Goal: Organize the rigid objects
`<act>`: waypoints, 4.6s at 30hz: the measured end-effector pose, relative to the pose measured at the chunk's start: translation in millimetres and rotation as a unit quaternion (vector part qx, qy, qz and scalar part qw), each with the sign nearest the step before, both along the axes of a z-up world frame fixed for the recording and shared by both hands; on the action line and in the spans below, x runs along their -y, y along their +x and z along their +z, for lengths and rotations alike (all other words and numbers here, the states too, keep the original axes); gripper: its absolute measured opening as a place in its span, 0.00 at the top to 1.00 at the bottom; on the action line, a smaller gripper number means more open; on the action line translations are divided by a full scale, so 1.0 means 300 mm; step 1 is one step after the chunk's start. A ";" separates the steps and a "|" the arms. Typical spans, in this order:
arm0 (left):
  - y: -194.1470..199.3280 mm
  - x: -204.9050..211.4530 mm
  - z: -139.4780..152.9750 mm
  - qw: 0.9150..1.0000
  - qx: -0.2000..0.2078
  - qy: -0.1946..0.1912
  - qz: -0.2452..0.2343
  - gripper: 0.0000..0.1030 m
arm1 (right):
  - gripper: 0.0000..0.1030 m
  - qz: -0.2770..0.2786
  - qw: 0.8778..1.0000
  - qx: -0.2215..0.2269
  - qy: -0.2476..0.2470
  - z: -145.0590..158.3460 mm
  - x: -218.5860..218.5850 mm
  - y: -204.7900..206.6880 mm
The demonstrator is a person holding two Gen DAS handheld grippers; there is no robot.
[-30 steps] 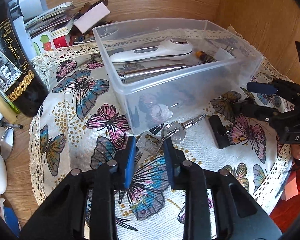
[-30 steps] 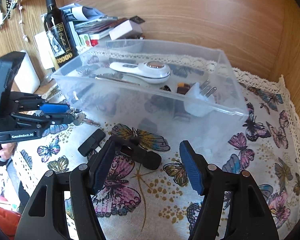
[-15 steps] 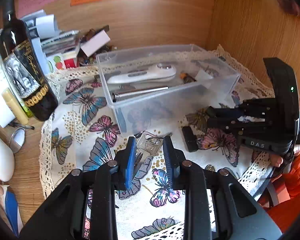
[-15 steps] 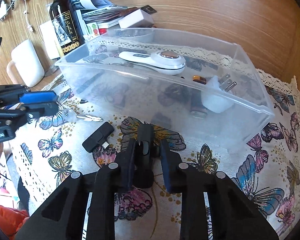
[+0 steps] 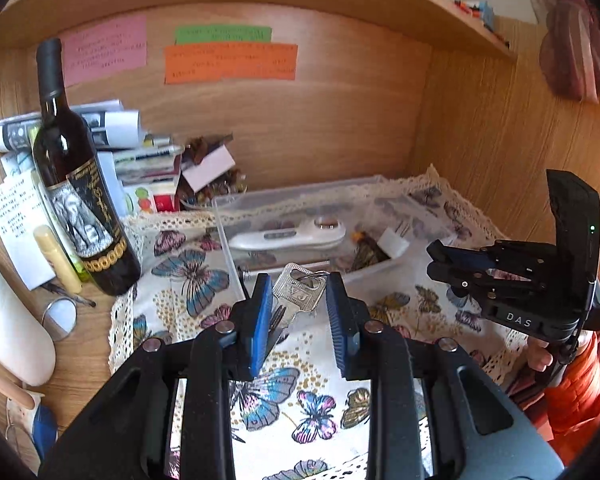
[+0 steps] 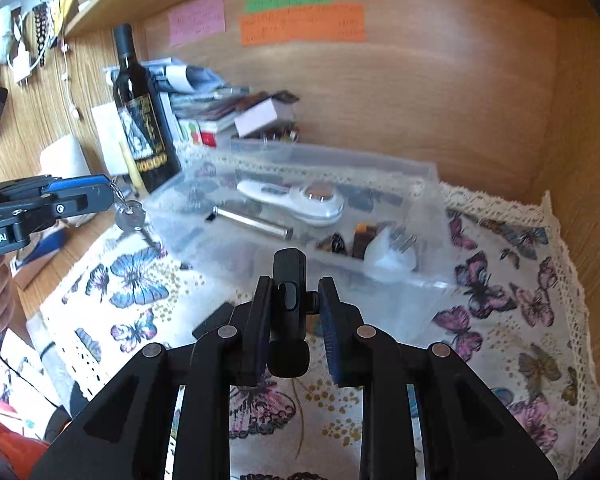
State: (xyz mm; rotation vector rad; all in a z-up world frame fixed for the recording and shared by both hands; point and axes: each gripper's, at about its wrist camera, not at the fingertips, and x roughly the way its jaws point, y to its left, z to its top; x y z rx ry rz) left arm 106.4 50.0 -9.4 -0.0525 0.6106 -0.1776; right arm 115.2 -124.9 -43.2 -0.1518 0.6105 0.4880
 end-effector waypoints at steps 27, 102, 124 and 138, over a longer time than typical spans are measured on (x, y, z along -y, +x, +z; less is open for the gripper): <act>0.348 -0.030 -0.136 0.996 -0.083 -0.021 0.001 0.74 | 0.80 -0.014 1.000 -0.024 -0.008 -0.030 -0.084 0.273; 0.241 0.072 -0.081 0.999 -0.054 0.002 0.000 0.75 | 0.36 -0.037 0.998 0.042 0.027 0.049 0.072 -0.041; -0.038 0.101 0.100 0.991 0.115 -0.003 0.061 0.12 | 0.11 -0.064 0.989 0.118 0.068 0.182 0.083 -0.141; -0.173 0.116 0.184 0.982 0.171 -0.020 0.074 0.01 | 0.00 -0.105 0.969 0.201 0.093 0.298 0.097 -0.268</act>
